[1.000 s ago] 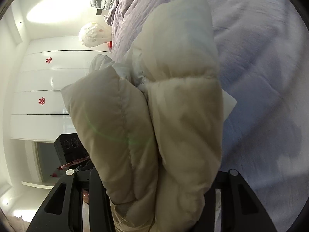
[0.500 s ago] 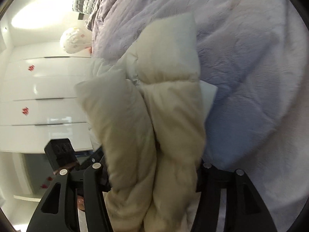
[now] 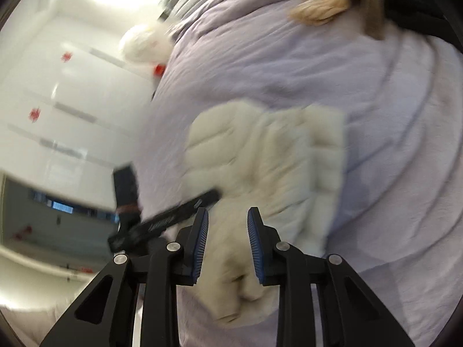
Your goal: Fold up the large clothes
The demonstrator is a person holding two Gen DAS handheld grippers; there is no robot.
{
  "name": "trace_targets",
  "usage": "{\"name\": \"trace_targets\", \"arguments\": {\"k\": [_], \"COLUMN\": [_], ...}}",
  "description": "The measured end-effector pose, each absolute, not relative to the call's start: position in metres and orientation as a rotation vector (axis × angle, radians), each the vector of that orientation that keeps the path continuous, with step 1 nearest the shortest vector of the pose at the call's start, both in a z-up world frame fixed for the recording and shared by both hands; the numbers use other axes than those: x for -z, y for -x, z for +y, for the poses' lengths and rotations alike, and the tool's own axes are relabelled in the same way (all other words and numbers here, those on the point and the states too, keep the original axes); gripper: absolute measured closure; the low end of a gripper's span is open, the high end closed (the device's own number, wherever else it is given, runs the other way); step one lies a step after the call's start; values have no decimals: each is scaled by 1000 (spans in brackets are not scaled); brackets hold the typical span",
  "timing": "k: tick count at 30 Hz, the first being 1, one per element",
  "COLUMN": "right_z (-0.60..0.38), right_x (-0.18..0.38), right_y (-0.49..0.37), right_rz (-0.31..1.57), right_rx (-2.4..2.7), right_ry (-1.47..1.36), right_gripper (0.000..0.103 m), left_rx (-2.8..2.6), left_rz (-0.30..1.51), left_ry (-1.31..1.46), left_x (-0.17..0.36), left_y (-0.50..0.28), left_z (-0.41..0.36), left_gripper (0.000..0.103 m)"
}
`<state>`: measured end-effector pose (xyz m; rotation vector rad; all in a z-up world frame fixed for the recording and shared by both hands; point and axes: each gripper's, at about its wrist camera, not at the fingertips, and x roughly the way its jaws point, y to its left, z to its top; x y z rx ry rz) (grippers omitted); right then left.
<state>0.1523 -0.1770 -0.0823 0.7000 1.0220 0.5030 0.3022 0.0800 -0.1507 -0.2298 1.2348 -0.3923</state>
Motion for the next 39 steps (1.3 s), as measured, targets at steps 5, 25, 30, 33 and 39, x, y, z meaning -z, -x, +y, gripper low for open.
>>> {"name": "trace_targets", "arguments": {"k": [5, 25, 30, 33, 39], "right_z": [-154, -163, -162, -164, -171], "right_x": [99, 204, 200, 187, 169], "right_y": [-137, -125, -125, -123, -119], "right_rz": [1095, 1193, 1207, 1207, 1197], "right_rx": [-509, -395, -366, -367, -369], "right_ry": [-560, -581, -591, -586, -591], "right_gripper": [73, 78, 78, 78, 77], "left_rx": [381, 427, 403, 389, 371], "left_rz": [1149, 1212, 1217, 1223, 1220], "left_ry": [214, 168, 157, 160, 152], "left_x": [121, 159, 157, 152, 142], "left_y": [-288, -199, -196, -196, -198], "left_z": [95, 96, 94, 95, 95], "left_gripper": [17, 17, 17, 17, 17]}}
